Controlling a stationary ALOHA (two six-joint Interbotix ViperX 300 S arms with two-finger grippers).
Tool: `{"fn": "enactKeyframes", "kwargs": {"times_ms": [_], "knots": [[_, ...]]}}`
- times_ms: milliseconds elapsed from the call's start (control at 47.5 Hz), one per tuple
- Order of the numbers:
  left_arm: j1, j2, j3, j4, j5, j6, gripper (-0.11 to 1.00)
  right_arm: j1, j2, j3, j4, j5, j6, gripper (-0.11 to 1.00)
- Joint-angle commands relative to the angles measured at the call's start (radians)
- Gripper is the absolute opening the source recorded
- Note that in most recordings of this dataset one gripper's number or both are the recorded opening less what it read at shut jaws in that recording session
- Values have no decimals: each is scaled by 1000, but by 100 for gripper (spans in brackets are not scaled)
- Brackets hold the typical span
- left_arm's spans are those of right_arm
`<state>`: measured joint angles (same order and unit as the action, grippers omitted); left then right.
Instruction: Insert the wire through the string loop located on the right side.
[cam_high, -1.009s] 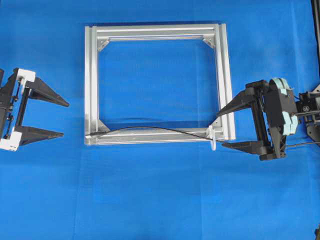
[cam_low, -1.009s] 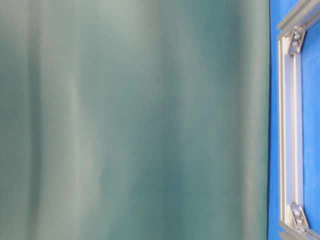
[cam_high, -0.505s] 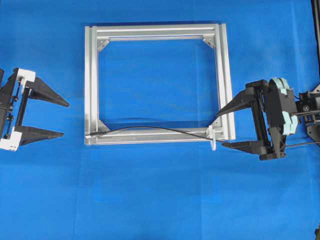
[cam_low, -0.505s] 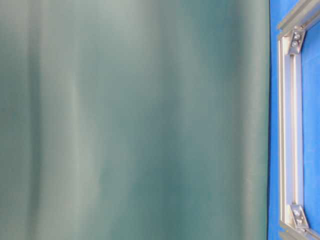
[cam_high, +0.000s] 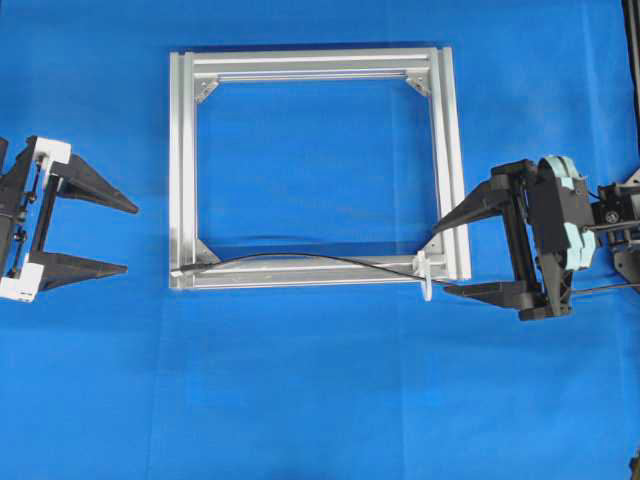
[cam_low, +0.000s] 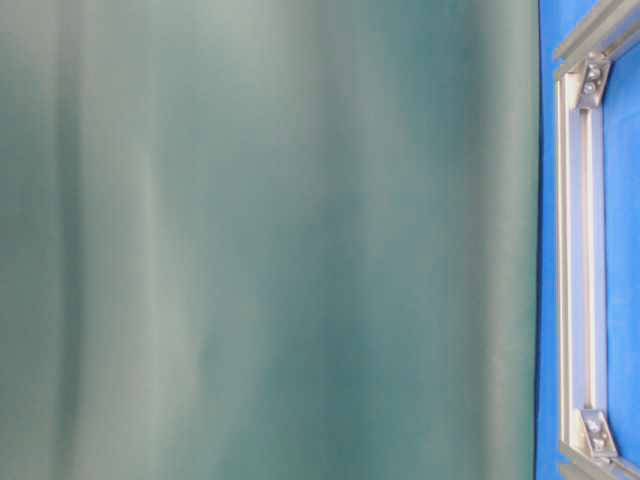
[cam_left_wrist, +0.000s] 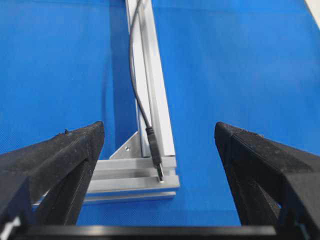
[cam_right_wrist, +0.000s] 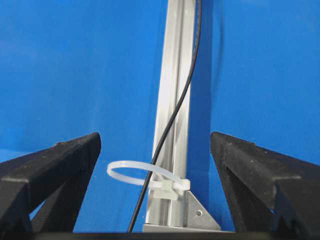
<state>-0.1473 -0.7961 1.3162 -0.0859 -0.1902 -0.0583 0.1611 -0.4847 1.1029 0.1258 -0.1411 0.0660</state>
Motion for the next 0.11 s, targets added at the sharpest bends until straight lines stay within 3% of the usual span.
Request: {"fn": "enactKeyframes", "kwargs": {"times_ms": [0,84], "knots": [[2,6,-14,3,-6,2,87,-2,-6,-23,-2,-3,-2,92],[2,6,-14,3,-6,0,87,-3,-6,-23,-2,-3,-2,92]]}}
